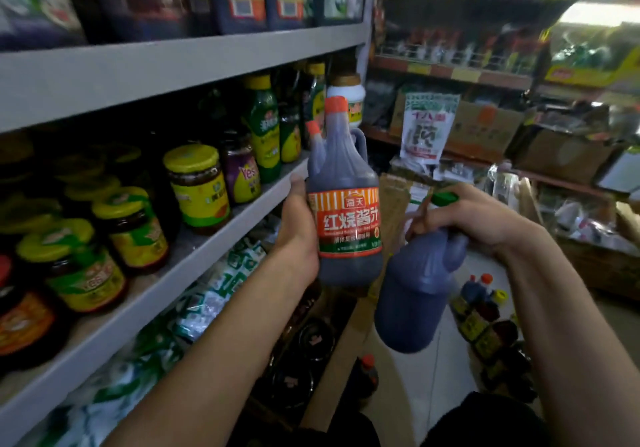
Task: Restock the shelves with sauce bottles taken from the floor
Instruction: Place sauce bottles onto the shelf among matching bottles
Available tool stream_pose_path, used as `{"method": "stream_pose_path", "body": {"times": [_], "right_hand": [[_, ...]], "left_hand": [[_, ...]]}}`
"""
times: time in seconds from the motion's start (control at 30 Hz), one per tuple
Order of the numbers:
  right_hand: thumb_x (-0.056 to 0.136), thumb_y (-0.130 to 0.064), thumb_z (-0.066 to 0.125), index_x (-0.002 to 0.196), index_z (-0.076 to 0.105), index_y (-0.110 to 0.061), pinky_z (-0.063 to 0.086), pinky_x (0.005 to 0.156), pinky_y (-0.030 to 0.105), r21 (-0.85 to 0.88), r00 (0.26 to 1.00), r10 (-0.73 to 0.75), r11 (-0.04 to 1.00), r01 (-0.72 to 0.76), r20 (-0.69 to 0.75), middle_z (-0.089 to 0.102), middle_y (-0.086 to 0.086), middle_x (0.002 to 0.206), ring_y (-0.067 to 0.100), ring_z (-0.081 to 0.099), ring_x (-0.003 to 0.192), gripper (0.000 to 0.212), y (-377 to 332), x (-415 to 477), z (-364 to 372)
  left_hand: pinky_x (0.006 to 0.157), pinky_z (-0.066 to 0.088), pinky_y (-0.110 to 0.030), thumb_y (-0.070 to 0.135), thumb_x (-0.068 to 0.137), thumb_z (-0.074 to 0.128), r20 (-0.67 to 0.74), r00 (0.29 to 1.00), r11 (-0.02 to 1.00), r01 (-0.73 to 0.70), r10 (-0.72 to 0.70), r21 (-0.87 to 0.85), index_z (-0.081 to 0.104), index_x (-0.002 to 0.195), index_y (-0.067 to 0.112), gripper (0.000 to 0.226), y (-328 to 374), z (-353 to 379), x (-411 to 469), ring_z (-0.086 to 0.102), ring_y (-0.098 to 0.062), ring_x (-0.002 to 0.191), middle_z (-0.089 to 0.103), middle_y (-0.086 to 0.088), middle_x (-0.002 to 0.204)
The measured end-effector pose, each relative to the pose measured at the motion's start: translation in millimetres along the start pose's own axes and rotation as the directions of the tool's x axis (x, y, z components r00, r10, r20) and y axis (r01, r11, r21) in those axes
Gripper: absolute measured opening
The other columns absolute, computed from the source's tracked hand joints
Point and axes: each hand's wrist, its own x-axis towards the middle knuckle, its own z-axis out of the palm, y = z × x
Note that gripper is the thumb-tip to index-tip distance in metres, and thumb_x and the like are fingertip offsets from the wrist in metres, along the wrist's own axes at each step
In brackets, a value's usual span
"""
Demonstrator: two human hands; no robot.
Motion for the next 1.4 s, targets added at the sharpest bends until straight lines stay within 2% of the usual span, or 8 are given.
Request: {"method": "stream_pose_path", "body": {"times": [0.23, 0.43, 0.77, 0.83, 0.93, 1.1, 1.27, 1.4], "right_hand": [[0.064, 0.012, 0.067, 0.060, 0.070, -0.003, 0.041, 0.044, 0.017, 0.006, 0.998, -0.038, 0.999, 0.038, 0.053, 0.065, 0.004, 0.058, 0.008, 0.059, 0.051, 0.016, -34.3, 2.1, 34.0], [0.060, -0.001, 0.073, 0.064, 0.069, 0.004, 0.038, 0.049, 0.022, -0.082, 0.998, -0.048, 0.995, 0.051, 0.040, 0.060, 0.011, 0.060, 0.013, 0.052, 0.057, 0.008, -59.7, 6.5, 51.9], [0.053, -0.022, 0.081, 0.085, 0.070, 0.014, 0.042, 0.070, 0.038, -0.010, 0.984, -0.122, 0.992, 0.125, 0.127, 0.067, 0.035, 0.084, 0.023, 0.059, 0.072, 0.049, -80.6, 14.4, 80.1], [0.064, -0.009, 0.079, 0.066, 0.077, -0.006, 0.048, 0.068, 0.029, 0.022, 0.974, -0.164, 0.986, 0.162, 0.157, 0.073, 0.020, 0.074, 0.016, 0.066, 0.069, 0.004, -87.2, 15.7, 92.1], [0.074, 0.010, 0.070, 0.046, 0.071, -0.022, 0.045, 0.050, 0.012, 0.109, 0.937, -0.246, 0.968, 0.225, 0.248, 0.067, -0.005, 0.053, 0.000, 0.062, 0.051, 0.042, -93.6, 17.5, 113.7], [0.069, 0.010, 0.073, 0.070, 0.071, 0.005, 0.053, 0.069, 0.031, 0.100, 0.903, -0.267, 0.964, 0.248, 0.335, 0.073, 0.020, 0.074, 0.019, 0.068, 0.070, 0.005, -114.3, 2.4, 158.2], [0.073, 0.019, 0.069, 0.058, 0.063, -0.002, 0.045, 0.052, 0.013, 0.148, 0.858, -0.310, 0.951, 0.273, 0.409, 0.065, -0.001, 0.054, 0.003, 0.062, 0.054, 0.026, -145.6, -10.8, 185.5], [0.071, 0.007, 0.075, 0.077, 0.066, 0.015, 0.048, 0.069, 0.031, 0.123, 0.850, -0.366, 0.930, 0.346, 0.379, 0.069, 0.024, 0.074, 0.020, 0.063, 0.070, 0.013, -169.9, -19.5, 198.0]], "left_hand": [[0.055, 0.057, -0.029, 0.055, 0.100, 0.036, -0.030, 0.999, 0.999, 0.023, -0.022, 0.026, 0.070, 0.087, 0.014, 0.055, 31.2, -10.2, -23.3, 0.071, -0.022, 0.057, 0.073, -0.009, 0.068], [0.050, 0.057, -0.029, 0.053, 0.101, 0.037, -0.051, 0.999, 0.999, 0.003, -0.001, 0.036, 0.077, 0.061, 0.016, 0.067, 42.5, -24.0, -26.7, 0.071, -0.021, 0.056, 0.072, -0.008, 0.064], [0.051, 0.058, -0.031, 0.053, 0.099, 0.043, -0.137, 0.990, 0.999, -0.035, 0.034, 0.001, 0.076, 0.053, 0.017, 0.067, 63.5, -49.3, -39.6, 0.070, -0.022, 0.054, 0.072, -0.008, 0.064], [0.049, 0.057, -0.031, 0.054, 0.099, 0.041, -0.172, 0.984, 0.999, -0.046, 0.042, -0.018, 0.076, 0.053, 0.017, 0.070, 72.3, -61.1, -47.5, 0.070, -0.023, 0.053, 0.072, -0.009, 0.064], [0.053, 0.058, -0.033, 0.053, 0.099, 0.042, -0.236, 0.969, 0.996, -0.080, 0.072, -0.025, 0.078, 0.064, 0.015, 0.063, 83.6, -85.4, -67.5, 0.072, -0.026, 0.058, 0.074, -0.011, 0.070], [0.048, 0.056, -0.031, 0.044, 0.098, 0.050, -0.334, 0.933, 0.988, -0.153, 0.137, -0.023, 0.077, 0.059, 0.013, 0.056, 95.7, -129.1, -106.9, 0.070, -0.025, 0.054, 0.073, -0.013, 0.067], [0.047, 0.056, -0.030, 0.042, 0.098, 0.051, -0.360, 0.909, 0.973, -0.231, 0.210, -0.016, 0.076, 0.058, 0.014, 0.055, 125.8, -141.6, -141.4, 0.069, -0.025, 0.052, 0.071, -0.013, 0.064], [0.062, 0.059, -0.035, 0.038, 0.099, 0.049, -0.380, 0.883, 0.951, -0.308, 0.275, -0.030, 0.076, 0.076, 0.012, 0.044, 151.2, -131.9, -176.9, 0.070, -0.028, 0.063, 0.074, -0.015, 0.076]]}}
